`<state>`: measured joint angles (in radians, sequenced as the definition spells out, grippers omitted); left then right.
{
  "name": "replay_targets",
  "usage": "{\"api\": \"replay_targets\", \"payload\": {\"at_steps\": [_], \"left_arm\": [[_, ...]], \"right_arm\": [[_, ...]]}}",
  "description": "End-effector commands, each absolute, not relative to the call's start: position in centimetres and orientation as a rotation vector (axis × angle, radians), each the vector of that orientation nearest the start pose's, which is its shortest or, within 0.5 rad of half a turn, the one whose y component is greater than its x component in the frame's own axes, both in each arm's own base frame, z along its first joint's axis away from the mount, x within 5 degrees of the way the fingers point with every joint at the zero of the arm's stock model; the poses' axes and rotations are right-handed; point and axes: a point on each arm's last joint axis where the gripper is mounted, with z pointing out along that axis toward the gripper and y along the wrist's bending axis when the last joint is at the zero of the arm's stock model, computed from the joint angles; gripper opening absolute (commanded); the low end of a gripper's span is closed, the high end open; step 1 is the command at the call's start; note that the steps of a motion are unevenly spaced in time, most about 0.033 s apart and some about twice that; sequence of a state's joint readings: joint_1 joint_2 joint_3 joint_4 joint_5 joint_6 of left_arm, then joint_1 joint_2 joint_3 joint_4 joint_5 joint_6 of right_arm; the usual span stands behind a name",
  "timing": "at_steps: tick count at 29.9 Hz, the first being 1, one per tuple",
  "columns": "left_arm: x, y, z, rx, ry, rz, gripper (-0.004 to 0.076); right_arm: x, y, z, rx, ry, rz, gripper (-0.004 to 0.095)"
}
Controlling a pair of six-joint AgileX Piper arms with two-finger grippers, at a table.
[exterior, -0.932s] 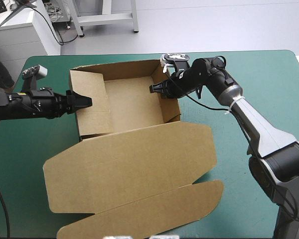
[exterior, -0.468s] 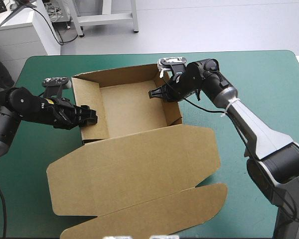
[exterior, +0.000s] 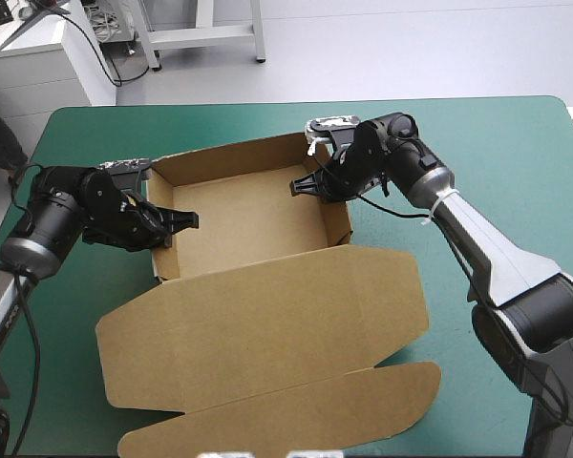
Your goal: Fold the box
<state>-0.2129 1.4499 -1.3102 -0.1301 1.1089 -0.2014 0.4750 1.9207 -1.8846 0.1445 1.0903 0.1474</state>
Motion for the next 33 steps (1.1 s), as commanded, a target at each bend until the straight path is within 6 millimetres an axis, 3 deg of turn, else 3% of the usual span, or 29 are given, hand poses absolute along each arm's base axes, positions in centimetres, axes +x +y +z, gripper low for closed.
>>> {"api": "replay_targets", "payload": {"at_steps": [1, 5, 9, 16, 23, 33], "left_arm": [[28.6, -9.5, 35.0, -0.055, 2.626, -0.463, -0.0008], [29.6, -11.0, 35.4, 0.025, 2.659, -0.414, -0.0009], [31.1, -12.2, 36.3, 0.091, 2.709, -0.284, -0.0008], [33.6, -14.8, 37.2, 0.148, 2.687, -0.314, -0.0008], [35.7, -16.2, 34.2, 0.149, 2.782, -0.361, -0.0008], [37.2, -18.1, 29.8, 0.227, 2.908, -0.403, -0.0008]], "right_arm": [[36.0, 20.7, 36.8, -0.399, 2.533, 0.475, 0.0003], [35.8, 19.7, 36.8, -0.369, 2.569, 0.351, 0.0001], [35.5, 19.5, 37.3, -0.354, 2.565, 0.352, 0.0001], [35.5, 18.1, 36.9, -0.299, 2.651, 0.275, 0.0000], [36.9, 15.1, 36.5, -0.165, 2.677, 0.210, 0.0000], [39.0, 16.0, 32.4, -0.186, 2.774, 0.175, 0.0000]]}}
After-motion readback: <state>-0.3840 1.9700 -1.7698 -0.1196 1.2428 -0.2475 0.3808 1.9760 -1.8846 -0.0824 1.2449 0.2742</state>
